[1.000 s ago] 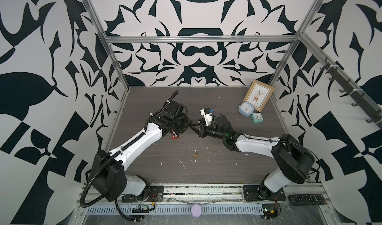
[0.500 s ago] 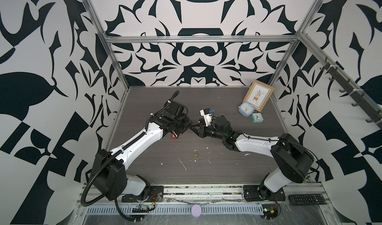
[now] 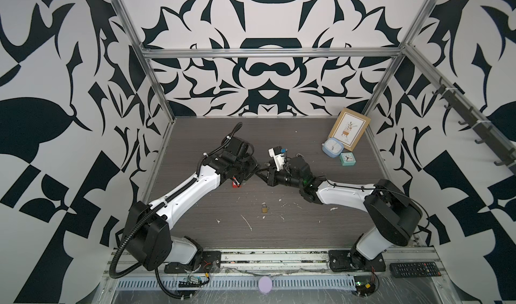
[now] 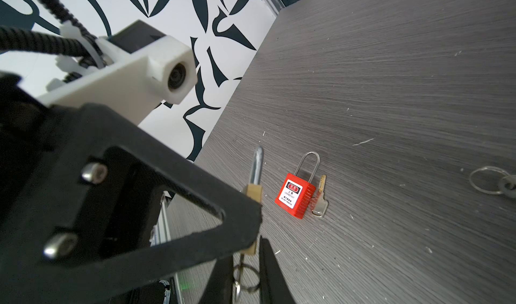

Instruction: Lock with the key

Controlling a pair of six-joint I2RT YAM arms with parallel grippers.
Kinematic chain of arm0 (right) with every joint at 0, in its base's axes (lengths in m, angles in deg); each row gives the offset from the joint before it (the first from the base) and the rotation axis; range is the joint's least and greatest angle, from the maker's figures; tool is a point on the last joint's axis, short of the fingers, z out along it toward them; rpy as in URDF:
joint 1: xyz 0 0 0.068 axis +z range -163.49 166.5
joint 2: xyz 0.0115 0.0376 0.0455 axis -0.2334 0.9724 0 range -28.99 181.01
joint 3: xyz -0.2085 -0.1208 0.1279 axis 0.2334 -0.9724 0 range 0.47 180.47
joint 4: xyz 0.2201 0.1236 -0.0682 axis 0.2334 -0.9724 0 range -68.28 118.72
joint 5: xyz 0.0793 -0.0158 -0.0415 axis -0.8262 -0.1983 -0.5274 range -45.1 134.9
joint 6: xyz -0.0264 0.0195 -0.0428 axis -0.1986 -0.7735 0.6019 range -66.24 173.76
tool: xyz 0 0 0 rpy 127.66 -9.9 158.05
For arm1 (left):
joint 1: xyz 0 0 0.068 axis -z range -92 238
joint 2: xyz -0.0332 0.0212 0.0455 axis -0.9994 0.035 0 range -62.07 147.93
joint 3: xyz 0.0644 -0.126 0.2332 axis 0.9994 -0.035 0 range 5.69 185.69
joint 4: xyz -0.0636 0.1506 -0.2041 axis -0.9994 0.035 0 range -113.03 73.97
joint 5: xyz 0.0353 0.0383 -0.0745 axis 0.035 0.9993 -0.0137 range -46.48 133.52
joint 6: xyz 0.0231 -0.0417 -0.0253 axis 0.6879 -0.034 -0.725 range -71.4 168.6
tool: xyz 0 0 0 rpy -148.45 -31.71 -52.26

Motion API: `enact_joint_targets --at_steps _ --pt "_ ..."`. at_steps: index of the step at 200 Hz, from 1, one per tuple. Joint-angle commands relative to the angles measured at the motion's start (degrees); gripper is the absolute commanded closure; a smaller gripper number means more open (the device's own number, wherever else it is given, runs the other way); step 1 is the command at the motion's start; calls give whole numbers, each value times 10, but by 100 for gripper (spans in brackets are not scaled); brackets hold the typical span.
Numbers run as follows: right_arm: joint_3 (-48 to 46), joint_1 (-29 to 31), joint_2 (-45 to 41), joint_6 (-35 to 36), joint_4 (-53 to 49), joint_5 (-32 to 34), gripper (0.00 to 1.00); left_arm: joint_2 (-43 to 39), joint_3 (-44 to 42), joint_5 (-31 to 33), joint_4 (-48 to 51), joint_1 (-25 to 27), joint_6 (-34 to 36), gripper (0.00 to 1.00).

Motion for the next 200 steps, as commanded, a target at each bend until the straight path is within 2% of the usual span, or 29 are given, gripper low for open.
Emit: enact_joint_targets --at_steps 1,14,144,200 --pt "19 2 -3 6 -8 0 98 6 26 11 13 1 0 100" --pt "18 1 -4 7 -11 1 100 6 31 17 21 1 5 100" --pt "4 2 -19 19 -30 -5 100 22 61 59 63 -2 -4 100" --pt "-32 6 -31 9 -15 -13 100 23 74 91 72 -37 -13 100"
